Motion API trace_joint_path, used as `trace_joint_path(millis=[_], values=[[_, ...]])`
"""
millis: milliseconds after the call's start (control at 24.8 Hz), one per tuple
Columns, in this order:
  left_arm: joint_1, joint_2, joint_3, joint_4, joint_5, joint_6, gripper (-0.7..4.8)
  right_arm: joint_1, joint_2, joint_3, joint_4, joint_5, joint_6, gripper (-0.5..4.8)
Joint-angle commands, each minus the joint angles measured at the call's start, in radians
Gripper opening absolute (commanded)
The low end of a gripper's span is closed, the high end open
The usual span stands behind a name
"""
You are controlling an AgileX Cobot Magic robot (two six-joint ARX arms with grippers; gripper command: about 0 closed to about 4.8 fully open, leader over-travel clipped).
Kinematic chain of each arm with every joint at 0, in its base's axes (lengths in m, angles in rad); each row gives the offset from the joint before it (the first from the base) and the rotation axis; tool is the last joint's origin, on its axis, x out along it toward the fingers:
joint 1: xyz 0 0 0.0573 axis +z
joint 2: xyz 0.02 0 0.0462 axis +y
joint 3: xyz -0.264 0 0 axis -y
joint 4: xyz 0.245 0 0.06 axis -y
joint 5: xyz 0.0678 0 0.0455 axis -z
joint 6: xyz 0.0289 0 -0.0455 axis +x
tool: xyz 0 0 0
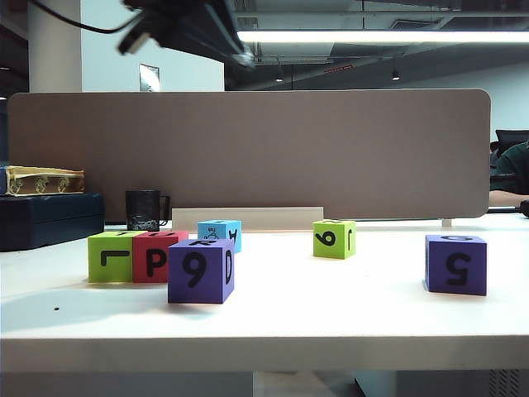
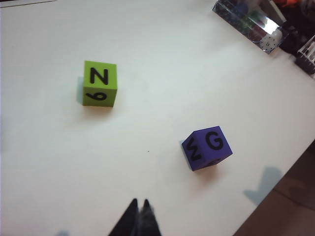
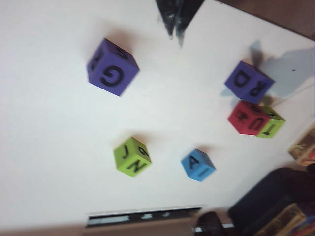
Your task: Select the appropriate blocks from the scattered letter blocks on the table and arrange them in a row to spell out "TURING".
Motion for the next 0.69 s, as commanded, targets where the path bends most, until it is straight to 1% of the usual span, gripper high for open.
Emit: trace_joint_path(millis=[40, 161, 282, 363, 443, 604, 685], values=[[-0.06, 0.066, 0.043, 0.021, -0.031, 0.004, -0.04, -0.001, 0.001, 0.006, -0.032, 0.061, -0.002, -0.01], [-0.096, 0.118, 0.071, 0.043, -0.032, 0.004, -0.04, 0.0, 0.001, 0.006, -0.048, 0.067, -0.025, -0.01], [-0.127, 0.182, 0.118, 0.035, -0.029, 0.002, -0.02, 0.0, 0.001, 0.006, -0.053, 0.068, -0.028, -0.01], [-0.149, 0.266, 0.208, -0.047, -0.024, -0.003, -0.02, -0.001, 0.001, 0.006, -0.053, 0.067, -0.028, -0.01], [-0.155, 0.304, 0.248, -0.082, -0.023, -0.003, -0.02, 0.0, 0.0, 0.006, -0.054, 0.067, -0.028, -0.01], [-0.161, 0.375, 0.311, -0.113, -0.021, -0.003, -0.01, 0.0, 0.0, 0.009, -0.074, 0.066, -0.028, -0.01], [-0.163, 0.404, 0.33, -0.123, -0.017, -0.004, 0.52, 0.0, 0.001, 0.018, -0.1, 0.067, -0.029, -0.01]])
